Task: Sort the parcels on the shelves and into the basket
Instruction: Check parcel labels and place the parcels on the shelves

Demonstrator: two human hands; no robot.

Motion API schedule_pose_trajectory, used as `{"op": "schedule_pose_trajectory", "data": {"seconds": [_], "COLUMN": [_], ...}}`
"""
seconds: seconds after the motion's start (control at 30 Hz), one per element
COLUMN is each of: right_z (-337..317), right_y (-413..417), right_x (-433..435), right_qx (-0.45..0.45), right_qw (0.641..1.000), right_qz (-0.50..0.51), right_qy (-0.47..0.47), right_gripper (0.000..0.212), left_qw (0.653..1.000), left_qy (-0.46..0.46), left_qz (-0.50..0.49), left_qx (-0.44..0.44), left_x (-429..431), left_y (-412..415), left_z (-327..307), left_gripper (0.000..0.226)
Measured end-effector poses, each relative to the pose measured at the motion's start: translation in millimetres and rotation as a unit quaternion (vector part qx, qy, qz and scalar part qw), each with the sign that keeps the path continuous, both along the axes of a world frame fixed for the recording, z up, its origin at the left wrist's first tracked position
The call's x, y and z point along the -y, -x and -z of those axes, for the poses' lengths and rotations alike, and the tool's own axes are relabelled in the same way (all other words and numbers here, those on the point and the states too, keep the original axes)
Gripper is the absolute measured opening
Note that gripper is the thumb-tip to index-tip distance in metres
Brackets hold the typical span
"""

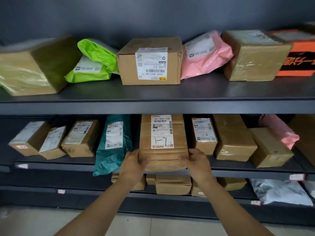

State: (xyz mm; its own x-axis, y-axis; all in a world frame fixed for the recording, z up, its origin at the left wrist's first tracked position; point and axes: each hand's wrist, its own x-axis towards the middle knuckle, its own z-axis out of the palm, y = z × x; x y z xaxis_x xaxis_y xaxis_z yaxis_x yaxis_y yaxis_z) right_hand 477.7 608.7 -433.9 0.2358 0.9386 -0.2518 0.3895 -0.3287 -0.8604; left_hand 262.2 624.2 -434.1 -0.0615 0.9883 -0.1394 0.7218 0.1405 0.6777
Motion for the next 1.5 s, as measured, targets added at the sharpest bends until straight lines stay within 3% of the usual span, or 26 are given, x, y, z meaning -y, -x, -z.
{"op": "schedule_pose_trajectory", "data": {"seconds": [0.07,0.2,0.3,0.4,0.47,0.53,0.63,0.73,0.87,0.93,1.17,1.37,1.5], "right_z": [0,1,2,-1,2,5,6,10,23,29,29,24,12], "right_y": [4,15,29,39,39,31,4,-25,-49,-53,-21,7,1], "right_x": [0,-5,-10,-10,-8,-8,-16,-35,-47,-46,-32,-25,-21], "right_qx": [0.008,-0.009,-0.009,-0.031,-0.062,-0.026,0.136,0.295,0.417,0.426,0.384,0.341,0.312], "right_qw": [1.000,0.999,0.998,0.997,0.995,0.996,0.979,0.930,0.906,0.901,0.909,0.916,0.918], "right_qz": [-0.005,-0.027,-0.055,-0.073,-0.070,-0.055,0.003,0.048,-0.049,-0.072,-0.104,-0.174,-0.207], "right_qy": [-0.010,-0.018,-0.020,-0.023,-0.034,-0.066,-0.154,-0.213,-0.060,-0.036,-0.122,-0.122,-0.134], "right_gripper": [0.023,0.033,0.046,0.040,0.037,0.047,0.057,0.059,0.071,0.072,0.067,0.067,0.070], "left_qw": [1.000,0.999,0.995,0.935,0.877,0.855,0.868,0.874,0.883,0.884,0.875,0.880,0.875], "left_qy": [-0.017,-0.012,-0.045,-0.233,-0.329,-0.338,-0.294,-0.287,-0.266,-0.261,-0.282,-0.253,-0.305], "left_qz": [-0.014,-0.043,-0.055,0.052,0.160,0.213,0.202,0.178,0.162,0.160,0.161,0.159,0.178], "left_qx": [0.003,0.003,-0.063,-0.263,-0.311,-0.330,-0.346,-0.350,-0.351,-0.354,-0.360,-0.368,-0.330], "left_x": [4,5,13,19,13,5,-8,-19,-30,-34,-36,-37,-31], "left_y": [2,6,3,-9,-18,-27,-35,-34,-30,-25,-17,-5,-15], "left_z": [0,-5,-14,-19,-11,-5,4,11,13,14,17,12,6], "left_gripper": [0.026,0.031,0.055,0.057,0.051,0.050,0.056,0.047,0.050,0.052,0.049,0.049,0.049]}}
